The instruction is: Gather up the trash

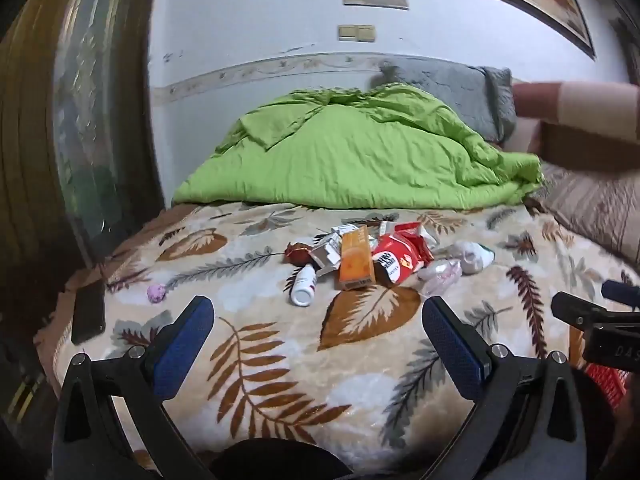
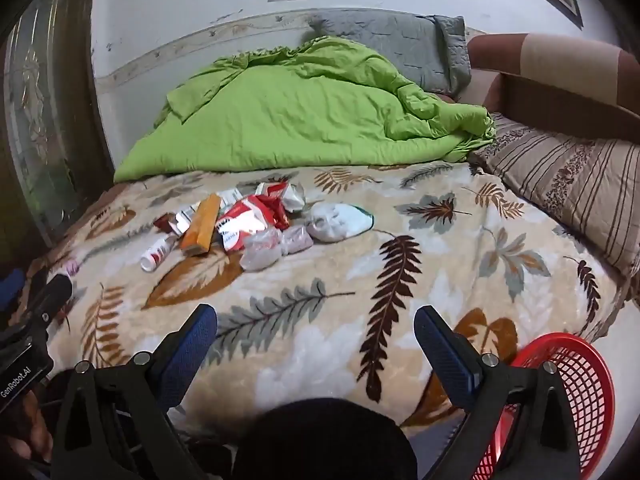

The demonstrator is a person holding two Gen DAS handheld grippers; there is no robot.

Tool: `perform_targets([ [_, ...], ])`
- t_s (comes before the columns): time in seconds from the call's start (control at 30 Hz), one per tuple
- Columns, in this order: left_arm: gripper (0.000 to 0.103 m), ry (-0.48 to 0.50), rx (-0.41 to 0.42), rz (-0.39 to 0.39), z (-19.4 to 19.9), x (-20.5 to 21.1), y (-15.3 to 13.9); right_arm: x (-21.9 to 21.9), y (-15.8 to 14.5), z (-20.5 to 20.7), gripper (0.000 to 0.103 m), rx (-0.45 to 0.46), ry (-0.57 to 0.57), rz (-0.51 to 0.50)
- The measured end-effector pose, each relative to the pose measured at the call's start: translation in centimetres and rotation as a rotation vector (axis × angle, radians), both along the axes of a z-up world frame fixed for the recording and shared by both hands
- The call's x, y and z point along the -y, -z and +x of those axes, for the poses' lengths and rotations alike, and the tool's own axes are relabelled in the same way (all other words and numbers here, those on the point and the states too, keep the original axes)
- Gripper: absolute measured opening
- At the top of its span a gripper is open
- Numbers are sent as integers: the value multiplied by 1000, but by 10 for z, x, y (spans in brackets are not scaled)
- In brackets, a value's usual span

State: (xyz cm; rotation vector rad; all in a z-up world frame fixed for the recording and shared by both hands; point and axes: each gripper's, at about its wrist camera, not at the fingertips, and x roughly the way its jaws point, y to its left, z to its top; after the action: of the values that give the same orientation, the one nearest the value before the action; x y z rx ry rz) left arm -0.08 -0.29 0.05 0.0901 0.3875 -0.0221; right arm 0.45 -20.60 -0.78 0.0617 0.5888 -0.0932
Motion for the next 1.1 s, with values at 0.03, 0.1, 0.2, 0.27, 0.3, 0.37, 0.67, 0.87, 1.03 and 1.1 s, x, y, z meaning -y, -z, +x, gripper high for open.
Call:
perform_targets([
  [0.03, 103, 0, 3, 12, -1, 3, 0, -1, 0, 0, 101, 1, 5, -10],
  [0.1, 103, 7, 0, 27, -2, 6, 0, 0, 2, 0, 101, -1, 7, -16],
  [0.2, 103, 7, -11, 44, 3, 12, 4, 1, 4, 2, 101, -9, 14, -23],
  [0.27, 103, 3, -15, 45, 4, 16, 6, 0, 6, 4, 101, -19, 18, -35],
  [0.3, 103, 2, -16, 46, 5, 18, 6, -1, 7, 5, 101, -22, 22, -45],
  [0.37, 103, 8, -24, 29, 7, 4, 12, -1, 8, 5, 100, -23, 25, -55],
  [0.67, 103, 10, -42, 30, 12, 2, 13, -4, 9, 7, 100, -34, 39, -91],
  [0.87, 103, 5, -46, 27, 14, 3, 16, -5, 11, 9, 100, -45, 42, -100],
  [1.03, 103, -1, -56, 21, 17, 2, 19, -6, 12, 10, 100, -52, 42, -108],
  [1.1, 103, -2, -63, 19, 16, 1, 20, -7, 12, 10, 100, -52, 44, -107],
])
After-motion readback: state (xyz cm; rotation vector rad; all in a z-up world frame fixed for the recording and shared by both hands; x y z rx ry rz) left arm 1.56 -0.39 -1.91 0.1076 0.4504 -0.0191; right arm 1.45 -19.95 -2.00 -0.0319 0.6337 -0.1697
